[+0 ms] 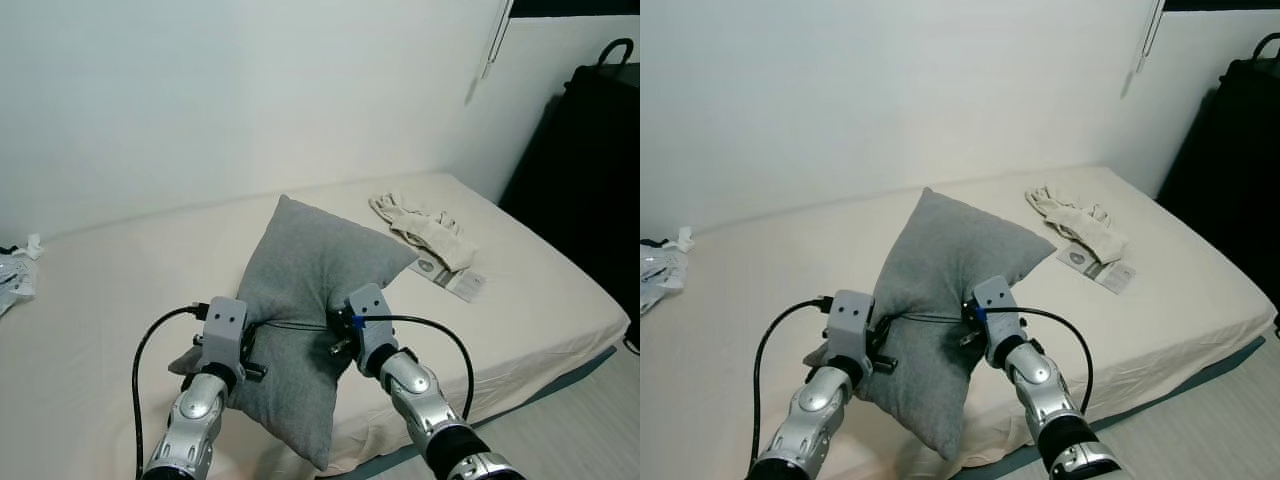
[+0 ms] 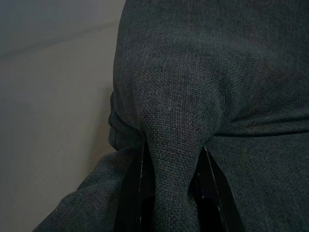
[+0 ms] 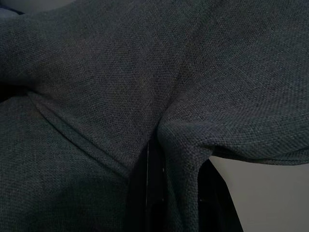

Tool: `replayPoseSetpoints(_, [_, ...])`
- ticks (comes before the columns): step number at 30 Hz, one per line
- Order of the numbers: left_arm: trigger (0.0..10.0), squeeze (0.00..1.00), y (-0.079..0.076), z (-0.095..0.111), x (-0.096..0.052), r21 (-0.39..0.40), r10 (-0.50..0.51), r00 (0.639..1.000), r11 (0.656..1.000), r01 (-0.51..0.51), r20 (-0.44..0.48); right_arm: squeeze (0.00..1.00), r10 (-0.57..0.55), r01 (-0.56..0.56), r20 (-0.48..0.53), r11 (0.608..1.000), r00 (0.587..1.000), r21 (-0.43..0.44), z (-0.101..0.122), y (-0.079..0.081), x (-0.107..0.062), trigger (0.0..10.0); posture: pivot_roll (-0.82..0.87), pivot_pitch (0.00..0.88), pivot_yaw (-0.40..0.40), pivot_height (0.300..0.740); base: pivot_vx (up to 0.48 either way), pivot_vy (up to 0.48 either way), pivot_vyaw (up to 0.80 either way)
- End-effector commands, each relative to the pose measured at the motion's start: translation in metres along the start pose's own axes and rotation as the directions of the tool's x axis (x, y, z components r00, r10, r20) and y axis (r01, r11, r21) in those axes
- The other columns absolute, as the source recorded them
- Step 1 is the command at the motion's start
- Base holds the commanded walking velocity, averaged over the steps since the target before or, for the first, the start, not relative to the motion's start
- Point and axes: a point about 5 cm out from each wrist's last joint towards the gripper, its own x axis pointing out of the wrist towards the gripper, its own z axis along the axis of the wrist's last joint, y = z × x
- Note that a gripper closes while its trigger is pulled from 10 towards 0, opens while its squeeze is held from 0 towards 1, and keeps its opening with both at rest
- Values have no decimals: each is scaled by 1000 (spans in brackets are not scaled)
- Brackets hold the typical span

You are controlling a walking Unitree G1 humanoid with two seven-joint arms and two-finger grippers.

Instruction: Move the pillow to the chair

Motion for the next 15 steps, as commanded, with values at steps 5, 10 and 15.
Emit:
replayPoseSetpoints(5, [10000, 0, 32, 14, 0, -24, 152, 986, 988, -151, 74, 0, -59, 60, -41, 998, 997, 11, -12, -14, -11, 10000, -8, 50, -77, 740, 0, 0, 0])
replayPoseSetpoints(10, [10000, 0, 32, 13, -1, -36, 156, 985, 987, -154, 71, 0, -57, 57, -43, 998, 997, 10, -13, -14, -11, 10000, -6, 53, -82, 740, 0, 0, 0])
replayPoseSetpoints(15, [10000, 0, 32, 14, -2, -7, 153, 985, 988, -153, 77, 0, -51, 51, -41, 999, 998, 9, -12, -13, -11, 10000, -8, 54, -83, 740, 0, -96, 0])
